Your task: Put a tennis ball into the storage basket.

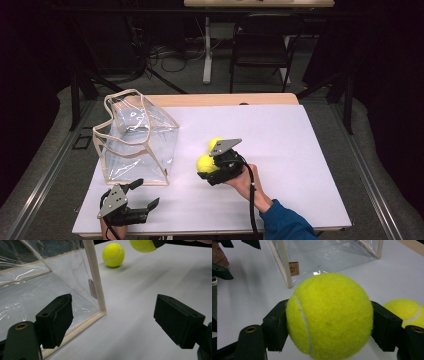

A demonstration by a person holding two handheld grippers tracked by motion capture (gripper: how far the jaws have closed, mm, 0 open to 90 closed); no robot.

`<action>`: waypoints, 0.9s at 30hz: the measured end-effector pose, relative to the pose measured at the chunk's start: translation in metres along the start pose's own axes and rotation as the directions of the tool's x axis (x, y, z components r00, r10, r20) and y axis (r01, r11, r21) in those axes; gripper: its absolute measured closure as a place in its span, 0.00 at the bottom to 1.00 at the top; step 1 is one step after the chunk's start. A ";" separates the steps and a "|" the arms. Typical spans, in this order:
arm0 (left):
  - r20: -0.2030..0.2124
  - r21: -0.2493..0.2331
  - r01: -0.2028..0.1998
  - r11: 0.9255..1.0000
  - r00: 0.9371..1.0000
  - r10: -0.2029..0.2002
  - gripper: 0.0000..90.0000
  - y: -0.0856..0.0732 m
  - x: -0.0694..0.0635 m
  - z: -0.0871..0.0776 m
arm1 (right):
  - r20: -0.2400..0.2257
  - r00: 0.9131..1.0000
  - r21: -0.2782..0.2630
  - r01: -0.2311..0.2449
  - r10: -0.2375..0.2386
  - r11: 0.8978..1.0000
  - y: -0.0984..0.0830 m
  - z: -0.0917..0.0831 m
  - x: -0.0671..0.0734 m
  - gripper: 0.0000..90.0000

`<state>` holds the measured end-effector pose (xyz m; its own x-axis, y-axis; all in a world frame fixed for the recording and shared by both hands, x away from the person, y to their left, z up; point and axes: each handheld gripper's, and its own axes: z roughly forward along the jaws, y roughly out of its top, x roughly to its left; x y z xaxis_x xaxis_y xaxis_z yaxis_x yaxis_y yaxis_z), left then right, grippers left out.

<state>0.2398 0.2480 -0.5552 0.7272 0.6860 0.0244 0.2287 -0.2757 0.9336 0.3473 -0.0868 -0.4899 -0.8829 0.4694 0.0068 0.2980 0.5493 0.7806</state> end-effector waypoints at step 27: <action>0.004 -0.002 0.000 1.000 1.000 0.000 0.18 0.000 0.001 0.001 | 0.000 1.000 -0.014 -0.009 0.009 1.000 0.017 0.003 -0.012 0.29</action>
<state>0.2406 0.2480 -0.5553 0.7295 0.6836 0.0233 0.2275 -0.2746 0.9343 0.3634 -0.0813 -0.4785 -0.8800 0.4747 0.0141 0.3012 0.5349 0.7894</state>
